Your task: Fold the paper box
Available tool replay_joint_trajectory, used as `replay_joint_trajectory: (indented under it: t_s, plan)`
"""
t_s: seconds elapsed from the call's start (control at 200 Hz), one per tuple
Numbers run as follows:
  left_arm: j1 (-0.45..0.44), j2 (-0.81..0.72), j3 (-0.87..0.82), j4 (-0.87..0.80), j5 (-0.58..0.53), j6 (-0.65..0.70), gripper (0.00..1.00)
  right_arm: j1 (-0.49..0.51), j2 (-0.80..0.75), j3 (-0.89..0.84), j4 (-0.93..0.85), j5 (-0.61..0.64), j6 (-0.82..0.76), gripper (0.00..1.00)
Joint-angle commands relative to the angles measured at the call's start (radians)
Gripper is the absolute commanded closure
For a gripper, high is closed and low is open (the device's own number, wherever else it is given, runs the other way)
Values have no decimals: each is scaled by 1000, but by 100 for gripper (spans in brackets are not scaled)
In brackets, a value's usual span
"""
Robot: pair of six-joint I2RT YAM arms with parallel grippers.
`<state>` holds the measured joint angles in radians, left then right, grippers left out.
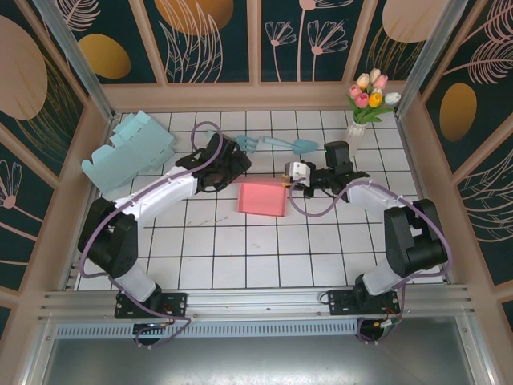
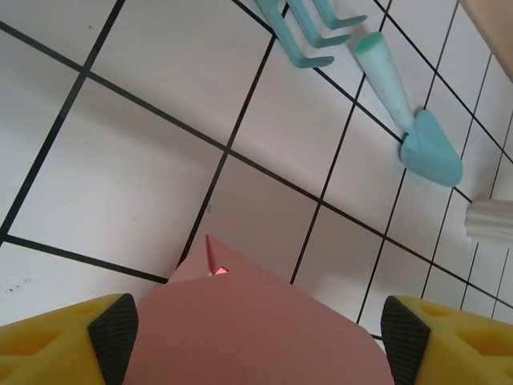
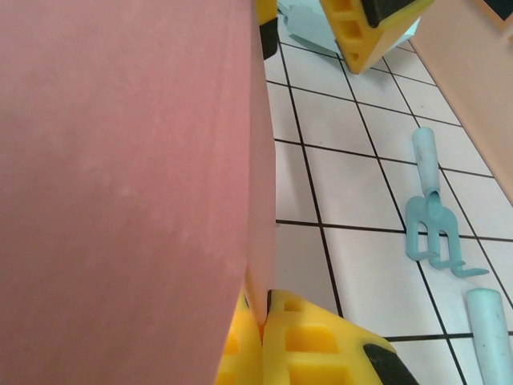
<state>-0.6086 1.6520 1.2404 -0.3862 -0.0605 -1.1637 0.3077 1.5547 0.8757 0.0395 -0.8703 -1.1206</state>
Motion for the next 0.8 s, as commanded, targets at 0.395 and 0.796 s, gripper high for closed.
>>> replay_joint_trajectory:
  t_s: [0.395, 0.796]
  plan:
    - [-136, 40, -3, 129, 145, -181, 31, 108, 39, -29, 79, 168, 64, 100]
    - [-150, 38, 45, 135, 157, -264, 39, 155, 49, -42, 53, 257, 51, 100]
